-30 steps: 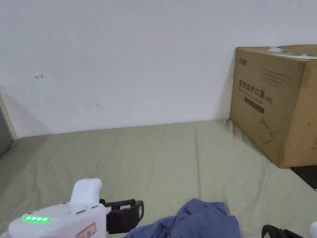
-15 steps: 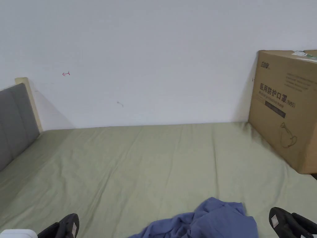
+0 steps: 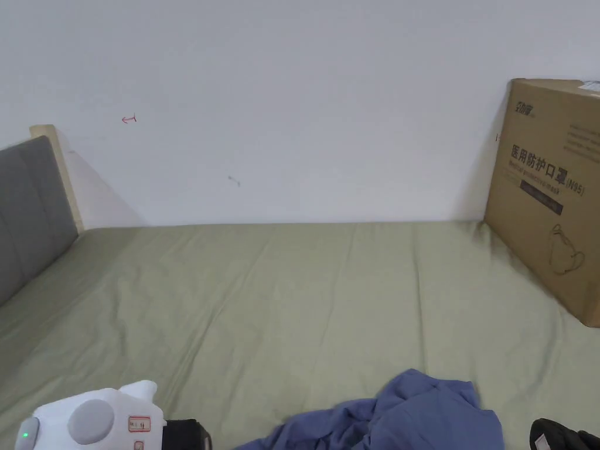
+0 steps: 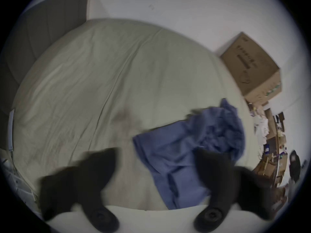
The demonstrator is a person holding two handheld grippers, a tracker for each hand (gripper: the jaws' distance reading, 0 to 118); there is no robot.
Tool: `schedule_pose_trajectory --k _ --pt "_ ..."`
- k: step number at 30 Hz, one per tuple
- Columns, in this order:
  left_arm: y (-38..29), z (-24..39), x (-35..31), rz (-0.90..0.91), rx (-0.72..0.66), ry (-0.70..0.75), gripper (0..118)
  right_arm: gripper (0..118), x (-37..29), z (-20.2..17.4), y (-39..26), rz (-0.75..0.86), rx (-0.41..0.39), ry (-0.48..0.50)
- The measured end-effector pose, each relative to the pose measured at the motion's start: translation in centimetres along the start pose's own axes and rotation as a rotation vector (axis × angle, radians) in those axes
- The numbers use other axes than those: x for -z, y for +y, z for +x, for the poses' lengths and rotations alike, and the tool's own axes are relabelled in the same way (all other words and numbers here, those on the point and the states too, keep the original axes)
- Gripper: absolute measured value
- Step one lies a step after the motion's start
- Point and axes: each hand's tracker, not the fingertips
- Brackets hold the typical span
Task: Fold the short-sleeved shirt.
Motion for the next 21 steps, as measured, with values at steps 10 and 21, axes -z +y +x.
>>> schedule_pose_trajectory --k 10,21 --pt "-2.2 3.5 9.1 -0.023 0.297 0.141 99 0 4.4 1.4 -2.0 -0.123 0.009 -0.057" --pt "-6.8 4.7 1.7 0.288 0.297 -0.047 5 10 19.3 5.0 4.6 -0.425 0.162 0.177"
